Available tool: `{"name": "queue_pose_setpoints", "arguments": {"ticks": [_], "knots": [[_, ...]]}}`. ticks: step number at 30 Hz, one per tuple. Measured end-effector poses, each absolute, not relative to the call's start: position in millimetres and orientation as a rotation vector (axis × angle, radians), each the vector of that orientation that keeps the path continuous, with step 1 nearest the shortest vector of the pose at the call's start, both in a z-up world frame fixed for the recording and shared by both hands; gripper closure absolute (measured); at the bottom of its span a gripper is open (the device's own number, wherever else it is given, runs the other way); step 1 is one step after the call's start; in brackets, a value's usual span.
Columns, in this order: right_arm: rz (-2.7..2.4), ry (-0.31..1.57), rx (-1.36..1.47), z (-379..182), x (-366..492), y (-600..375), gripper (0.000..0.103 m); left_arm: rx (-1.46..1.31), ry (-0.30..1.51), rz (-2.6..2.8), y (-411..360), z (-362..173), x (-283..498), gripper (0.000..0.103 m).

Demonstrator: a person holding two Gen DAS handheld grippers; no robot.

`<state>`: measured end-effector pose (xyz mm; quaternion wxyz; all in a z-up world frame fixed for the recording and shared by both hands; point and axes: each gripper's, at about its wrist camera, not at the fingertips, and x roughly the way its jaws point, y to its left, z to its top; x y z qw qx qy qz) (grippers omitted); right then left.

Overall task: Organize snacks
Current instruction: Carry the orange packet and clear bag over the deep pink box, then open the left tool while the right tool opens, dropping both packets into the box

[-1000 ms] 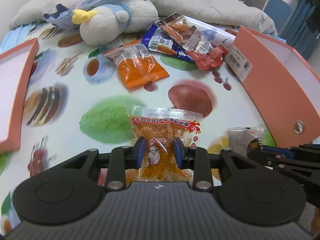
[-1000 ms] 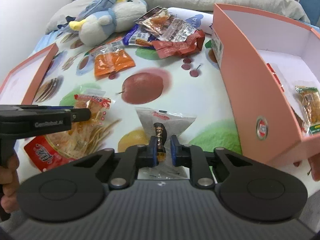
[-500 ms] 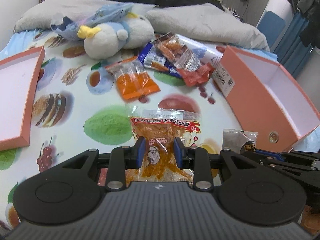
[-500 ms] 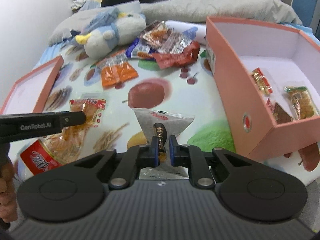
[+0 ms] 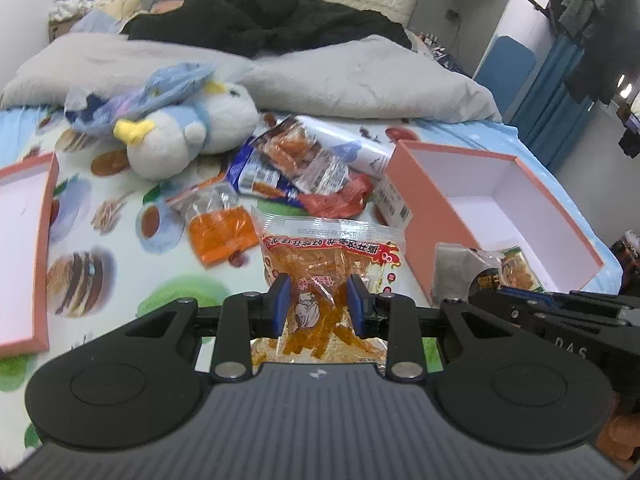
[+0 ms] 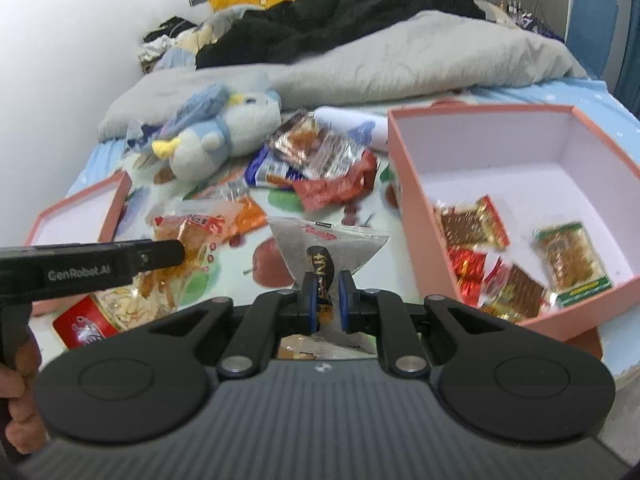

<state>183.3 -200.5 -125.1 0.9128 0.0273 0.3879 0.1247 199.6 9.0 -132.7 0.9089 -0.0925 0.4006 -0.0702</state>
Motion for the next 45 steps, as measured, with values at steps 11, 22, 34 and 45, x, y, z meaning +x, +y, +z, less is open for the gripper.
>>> {"name": "queue_pose_setpoints", "arguments": {"ticks": [11, 22, 34, 45], "knots": [[0.251, 0.716, 0.093, -83.5, 194.2, -225.8, 0.089, -0.151, 0.733, -0.170, -15.9, -84.0, 214.8, 0.068], [0.203, 0.633, 0.119, -52.7, 207.8, -259.8, 0.089, -0.128, 0.622, -0.234, -60.0, -34.5, 242.3, 0.068], [0.102, 0.611, 0.088, -62.4, 222.6, -307.1, 0.089, -0.096, 0.678, -0.358, -129.2, -51.1, 281.3, 0.068], [0.020, 0.736, 0.124, -113.1, 244.8, -351.0, 0.089, -0.048, 0.800, -0.421, -186.9, -113.4, 328.8, 0.068]]}}
